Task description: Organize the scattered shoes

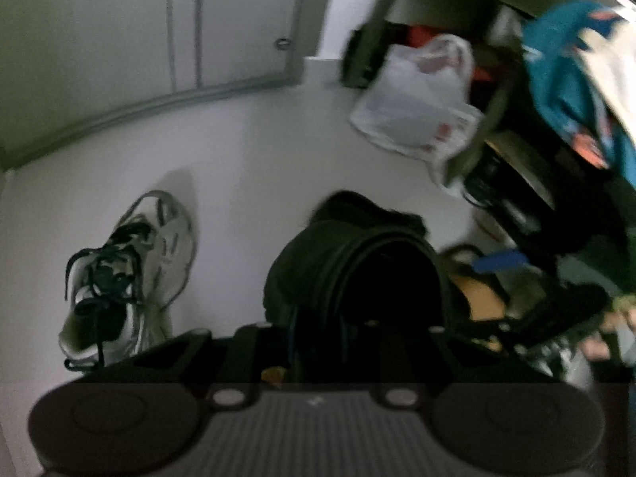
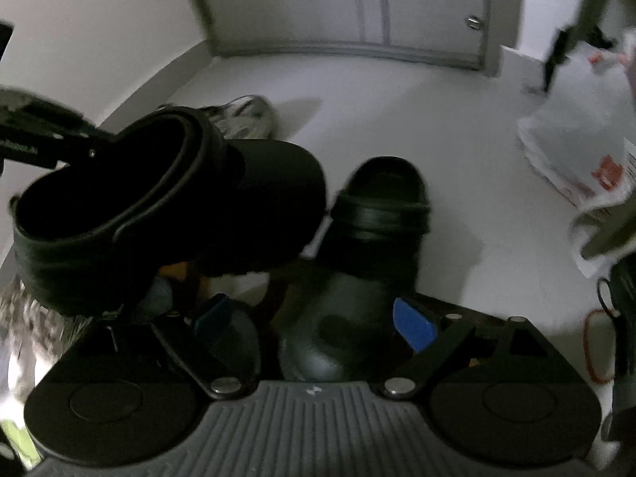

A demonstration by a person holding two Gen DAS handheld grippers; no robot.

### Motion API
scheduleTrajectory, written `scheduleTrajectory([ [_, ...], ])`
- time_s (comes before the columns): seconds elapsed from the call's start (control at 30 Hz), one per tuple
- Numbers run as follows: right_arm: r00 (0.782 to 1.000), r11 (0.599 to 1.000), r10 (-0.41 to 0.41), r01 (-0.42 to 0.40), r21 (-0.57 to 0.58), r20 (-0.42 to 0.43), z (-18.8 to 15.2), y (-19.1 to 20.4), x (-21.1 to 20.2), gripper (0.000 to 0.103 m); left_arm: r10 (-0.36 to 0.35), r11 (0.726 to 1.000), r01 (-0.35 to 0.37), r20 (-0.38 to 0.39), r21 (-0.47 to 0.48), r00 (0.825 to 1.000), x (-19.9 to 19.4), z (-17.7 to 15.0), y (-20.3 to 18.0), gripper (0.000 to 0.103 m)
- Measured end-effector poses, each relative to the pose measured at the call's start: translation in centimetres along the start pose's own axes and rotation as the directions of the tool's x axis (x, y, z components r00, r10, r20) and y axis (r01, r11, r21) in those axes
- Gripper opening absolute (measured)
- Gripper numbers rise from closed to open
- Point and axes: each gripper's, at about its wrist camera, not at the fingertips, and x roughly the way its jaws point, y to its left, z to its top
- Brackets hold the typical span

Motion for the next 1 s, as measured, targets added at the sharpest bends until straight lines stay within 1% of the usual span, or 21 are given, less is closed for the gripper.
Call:
scheduleTrajectory([
  [0.13, 0.999, 0.997, 0.043, -0.043, -0.061, 0.001, -0.1, 1.4, -0.9, 0.092, -0.059, 0.998, 0.059, -0.009, 0.013, 0.998, -2.2, -2.2, -0.3, 0.021],
  [0.23, 0.998, 0.992, 0.068, -0.067, -0.111, 0.001, 0.0, 2.8, -1.5, 0.092, -0.083, 0.996, 0.083, -0.022, 0.024, 0.996, -3.2, -3.9, -0.3, 0.021],
  [0.3, 0.996, 0.982, 0.085, -0.085, -0.168, -0.006, 0.0, 4.5, -1.7, 0.092, -0.095, 0.995, 0.096, -0.033, 0.023, 0.995, -3.8, -5.0, -0.2, 0.021],
  [0.37, 0.996, 0.976, 0.091, -0.091, -0.2, -0.008, -0.1, 5.7, -1.8, 0.093, -0.096, 0.995, 0.097, -0.041, 0.021, 0.995, -4.1, -5.8, -0.1, 0.021],
  [0.43, 0.995, 0.972, 0.096, -0.1, -0.212, -0.029, -0.1, 6.9, -1.5, 0.093, -0.073, 0.997, 0.074, -0.057, 0.012, 0.996, -4.1, -6.9, 0.1, 0.021],
  [0.53, 0.99, 0.963, 0.128, -0.137, -0.231, -0.054, -0.3, 8.6, -1.1, 0.093, -0.043, 0.999, 0.044, -0.086, 0.009, 0.995, -3.8, -8.2, 0.0, 0.021],
  [0.57, 0.989, 0.96, 0.136, -0.145, -0.241, -0.056, -0.4, 9.2, -1.0, 0.093, -0.046, 0.999, 0.046, -0.09, -0.001, 0.995, -3.8, -8.5, 0.1, 0.021],
  [0.67, 0.984, 0.948, 0.165, -0.177, -0.263, -0.068, -0.6, 11.1, -0.8, 0.091, -0.007, 0.998, -0.001, -0.115, -0.069, 0.993, -3.4, -9.6, 0.8, 0.02],
  [0.73, 0.978, 0.944, 0.193, -0.208, -0.256, -0.082, -0.6, 11.8, -0.6, 0.084, 0.016, 0.993, -0.031, -0.126, -0.115, 0.992, -3.7, -10.0, 1.3, 0.02],
  [0.77, 0.974, 0.941, 0.211, -0.226, -0.251, -0.087, -0.5, 12.1, -0.5, 0.083, 0.021, 0.99, -0.038, -0.127, -0.133, 0.992, -3.9, -10.2, 1.5, 0.023],
  [0.8, 0.97, 0.938, 0.228, -0.243, -0.247, -0.087, -0.5, 12.4, -0.5, 0.082, 0.019, 0.983, -0.042, -0.13, -0.177, 0.991, -4.4, -10.3, 1.8, 0.033],
  [0.83, 0.965, 0.934, 0.25, -0.263, -0.243, -0.085, -0.5, 12.7, -0.6, 0.082, 0.004, 0.973, -0.034, -0.129, -0.229, 0.992, -4.9, -10.3, 2.2, 0.036],
  [0.87, 0.96, 0.93, 0.266, -0.279, -0.239, -0.084, -0.5, 13.1, -0.6, 0.082, -0.009, 0.965, -0.025, -0.127, -0.259, 0.992, -5.1, -10.3, 2.4, 0.036],
  [0.93, 0.958, 0.927, 0.274, -0.287, -0.241, -0.088, -0.5, 13.7, -0.4, 0.082, -0.023, 0.943, -0.016, -0.114, -0.333, 0.993, -5.8, -10.1, 2.7, 0.043],
  [0.97, 0.957, 0.927, 0.274, -0.288, -0.242, -0.09, -0.5, 14.0, -0.3, 0.082, -0.029, 0.929, -0.013, -0.106, -0.371, 0.994, -6.2, -10.0, 2.8, 0.055],
  [1.0, 0.957, 0.926, 0.275, -0.289, -0.243, -0.09, -0.5, 14.2, -0.2, 0.082, -0.026, 0.907, -0.016, -0.094, -0.42, 0.995, -6.5, -9.7, 3.0, 0.067],
])
